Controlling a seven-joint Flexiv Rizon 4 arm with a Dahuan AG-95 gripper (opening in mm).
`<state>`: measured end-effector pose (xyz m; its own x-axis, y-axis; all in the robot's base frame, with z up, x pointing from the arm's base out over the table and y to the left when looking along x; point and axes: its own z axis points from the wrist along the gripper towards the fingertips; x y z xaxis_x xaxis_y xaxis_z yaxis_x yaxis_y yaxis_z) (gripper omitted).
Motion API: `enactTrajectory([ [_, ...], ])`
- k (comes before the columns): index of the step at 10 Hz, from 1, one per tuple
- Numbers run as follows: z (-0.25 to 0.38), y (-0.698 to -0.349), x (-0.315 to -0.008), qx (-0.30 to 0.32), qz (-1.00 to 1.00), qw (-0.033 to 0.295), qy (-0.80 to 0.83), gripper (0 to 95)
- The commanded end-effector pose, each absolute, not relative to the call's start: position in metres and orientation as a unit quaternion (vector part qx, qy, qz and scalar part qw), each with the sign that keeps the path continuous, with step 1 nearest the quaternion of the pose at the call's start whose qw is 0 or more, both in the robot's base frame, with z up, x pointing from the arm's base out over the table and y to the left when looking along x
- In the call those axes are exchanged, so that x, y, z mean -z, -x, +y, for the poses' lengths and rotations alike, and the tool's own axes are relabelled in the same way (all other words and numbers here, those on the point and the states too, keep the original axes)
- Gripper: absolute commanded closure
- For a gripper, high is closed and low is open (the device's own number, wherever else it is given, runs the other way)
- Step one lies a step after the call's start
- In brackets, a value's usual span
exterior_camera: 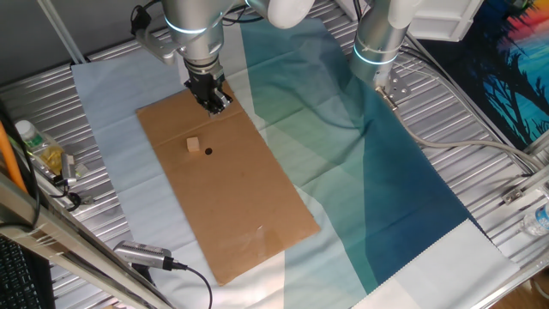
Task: Hold a small block with the gripper and sweep it from left to right on the table
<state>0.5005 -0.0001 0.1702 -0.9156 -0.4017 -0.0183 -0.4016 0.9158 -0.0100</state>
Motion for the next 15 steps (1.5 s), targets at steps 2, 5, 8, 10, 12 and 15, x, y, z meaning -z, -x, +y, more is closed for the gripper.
enactTrajectory([
  [2,0.000,-0.502,-0.170,0.006,0.975,0.011,0.224,95.0],
  [5,0.000,-0.506,-0.171,0.027,0.957,0.011,0.288,95.0],
  [8,-0.002,-0.514,-0.171,0.027,0.955,0.010,0.295,95.0],
  [10,-0.004,-0.523,-0.166,0.025,0.951,0.010,0.307,95.0],
  [12,-0.006,-0.530,-0.162,0.024,0.940,0.011,0.339,95.0],
  [15,-0.006,-0.532,-0.163,0.009,0.948,0.012,0.319,95.0],
])
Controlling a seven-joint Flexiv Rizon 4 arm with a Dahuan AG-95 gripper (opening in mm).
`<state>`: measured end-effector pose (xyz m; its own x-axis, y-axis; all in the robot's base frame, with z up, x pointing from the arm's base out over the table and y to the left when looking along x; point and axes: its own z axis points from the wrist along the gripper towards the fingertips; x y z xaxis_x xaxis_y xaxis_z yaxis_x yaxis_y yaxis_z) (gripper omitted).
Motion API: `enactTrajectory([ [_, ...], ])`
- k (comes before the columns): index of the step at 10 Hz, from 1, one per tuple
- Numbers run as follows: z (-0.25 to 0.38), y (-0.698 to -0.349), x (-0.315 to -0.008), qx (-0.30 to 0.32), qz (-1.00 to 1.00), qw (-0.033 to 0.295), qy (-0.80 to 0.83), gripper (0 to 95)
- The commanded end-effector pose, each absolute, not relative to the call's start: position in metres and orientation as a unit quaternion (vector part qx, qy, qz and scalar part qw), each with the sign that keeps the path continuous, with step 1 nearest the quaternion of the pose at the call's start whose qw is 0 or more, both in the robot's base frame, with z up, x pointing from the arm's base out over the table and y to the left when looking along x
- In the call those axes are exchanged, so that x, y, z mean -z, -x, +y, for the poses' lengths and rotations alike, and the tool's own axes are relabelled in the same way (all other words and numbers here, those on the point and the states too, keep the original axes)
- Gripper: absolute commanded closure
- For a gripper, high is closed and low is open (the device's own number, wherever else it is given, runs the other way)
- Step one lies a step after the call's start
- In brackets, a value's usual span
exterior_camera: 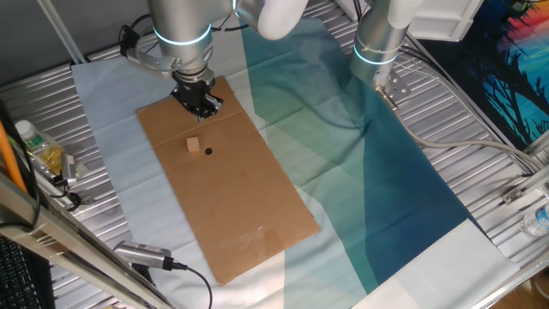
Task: Hold a small block with the gripper and sweep it from left to right on the table
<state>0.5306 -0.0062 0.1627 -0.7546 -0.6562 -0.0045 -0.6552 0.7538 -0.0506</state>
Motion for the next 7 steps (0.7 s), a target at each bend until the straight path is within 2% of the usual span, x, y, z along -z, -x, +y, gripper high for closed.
enactTrajectory([
  [1,-0.006,-0.533,-0.163,-0.005,0.946,0.009,0.324,95.0],
  [7,-0.008,-0.543,-0.172,-0.024,0.947,0.001,0.321,95.0],
])
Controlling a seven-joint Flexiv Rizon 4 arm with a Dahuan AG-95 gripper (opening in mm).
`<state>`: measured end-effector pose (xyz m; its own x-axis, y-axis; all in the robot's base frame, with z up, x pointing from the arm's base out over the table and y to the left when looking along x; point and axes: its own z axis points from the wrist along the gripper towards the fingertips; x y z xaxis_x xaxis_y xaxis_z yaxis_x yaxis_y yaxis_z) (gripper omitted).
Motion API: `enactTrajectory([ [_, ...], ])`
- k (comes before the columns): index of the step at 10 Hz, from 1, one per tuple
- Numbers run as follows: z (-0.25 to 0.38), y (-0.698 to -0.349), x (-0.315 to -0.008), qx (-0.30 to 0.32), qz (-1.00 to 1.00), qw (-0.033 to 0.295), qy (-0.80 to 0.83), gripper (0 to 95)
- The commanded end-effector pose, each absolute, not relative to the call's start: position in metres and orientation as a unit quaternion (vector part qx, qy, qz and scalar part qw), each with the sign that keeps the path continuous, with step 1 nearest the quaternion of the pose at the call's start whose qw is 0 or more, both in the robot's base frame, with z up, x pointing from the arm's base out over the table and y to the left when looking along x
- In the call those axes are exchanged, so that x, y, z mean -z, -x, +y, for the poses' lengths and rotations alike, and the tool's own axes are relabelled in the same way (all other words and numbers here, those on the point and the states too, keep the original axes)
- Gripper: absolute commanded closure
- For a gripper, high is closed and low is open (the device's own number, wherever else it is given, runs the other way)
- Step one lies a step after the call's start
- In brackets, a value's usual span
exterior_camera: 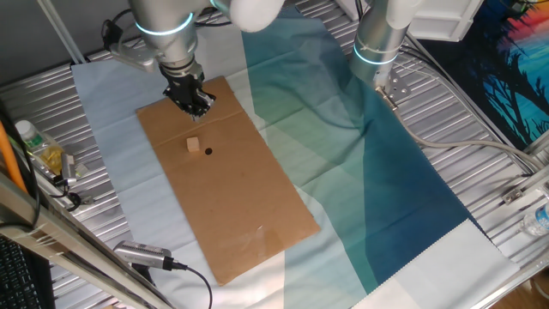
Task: Hold a small block with the gripper and sweep it from left to right on the table
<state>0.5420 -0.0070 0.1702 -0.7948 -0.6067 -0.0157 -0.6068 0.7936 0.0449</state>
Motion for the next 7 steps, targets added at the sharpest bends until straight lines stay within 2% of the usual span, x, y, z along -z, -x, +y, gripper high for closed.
enactTrajectory([
  [1,-0.009,-0.545,-0.172,-0.025,0.946,0.001,0.322,95.0],
  [5,-0.010,-0.554,-0.174,-0.033,0.945,0.005,0.325,95.0],
  [6,-0.011,-0.556,-0.174,-0.033,0.945,0.004,0.327,76.0],
  [7,-0.011,-0.558,-0.174,-0.033,0.945,0.004,0.326,76.0],
])
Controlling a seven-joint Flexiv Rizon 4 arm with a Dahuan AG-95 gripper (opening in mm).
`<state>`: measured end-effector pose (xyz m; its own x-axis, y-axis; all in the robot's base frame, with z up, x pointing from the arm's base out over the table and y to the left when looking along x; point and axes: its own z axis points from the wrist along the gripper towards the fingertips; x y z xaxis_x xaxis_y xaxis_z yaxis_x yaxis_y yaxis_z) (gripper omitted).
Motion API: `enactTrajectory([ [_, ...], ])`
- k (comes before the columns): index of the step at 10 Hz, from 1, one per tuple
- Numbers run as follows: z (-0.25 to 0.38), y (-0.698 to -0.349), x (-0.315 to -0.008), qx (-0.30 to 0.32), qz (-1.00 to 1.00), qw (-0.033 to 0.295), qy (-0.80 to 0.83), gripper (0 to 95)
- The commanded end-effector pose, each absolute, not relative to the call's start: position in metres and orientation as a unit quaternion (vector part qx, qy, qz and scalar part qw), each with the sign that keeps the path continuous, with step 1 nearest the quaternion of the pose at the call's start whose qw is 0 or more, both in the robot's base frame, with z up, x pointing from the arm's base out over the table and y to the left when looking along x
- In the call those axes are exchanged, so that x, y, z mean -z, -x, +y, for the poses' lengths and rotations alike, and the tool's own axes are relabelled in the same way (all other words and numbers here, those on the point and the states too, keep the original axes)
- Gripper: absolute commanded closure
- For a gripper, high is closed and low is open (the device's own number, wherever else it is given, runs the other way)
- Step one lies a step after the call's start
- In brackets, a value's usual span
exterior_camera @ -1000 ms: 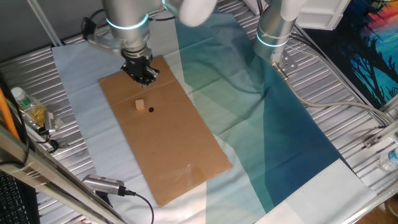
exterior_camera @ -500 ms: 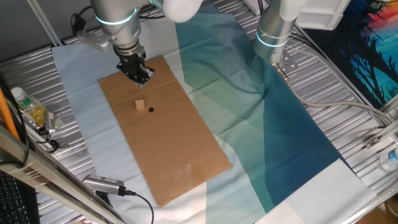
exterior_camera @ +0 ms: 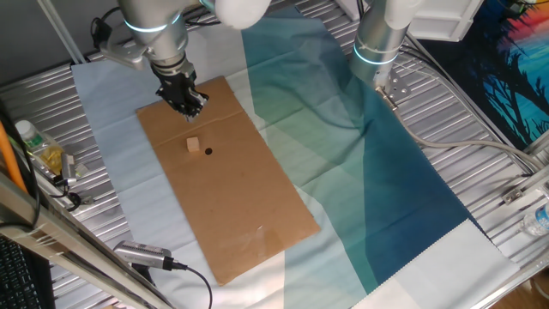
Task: Hold a small block with the gripper and sweep it from left to right on the table
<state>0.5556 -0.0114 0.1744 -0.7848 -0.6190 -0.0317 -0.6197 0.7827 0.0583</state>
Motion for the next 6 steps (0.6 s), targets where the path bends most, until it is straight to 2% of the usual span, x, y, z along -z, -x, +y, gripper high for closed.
enactTrajectory([
  [1,-0.013,-0.561,-0.173,-0.033,0.945,0.004,0.325,76.0],
  [6,-0.017,-0.571,-0.164,-0.037,0.946,0.004,0.323,76.0],
])
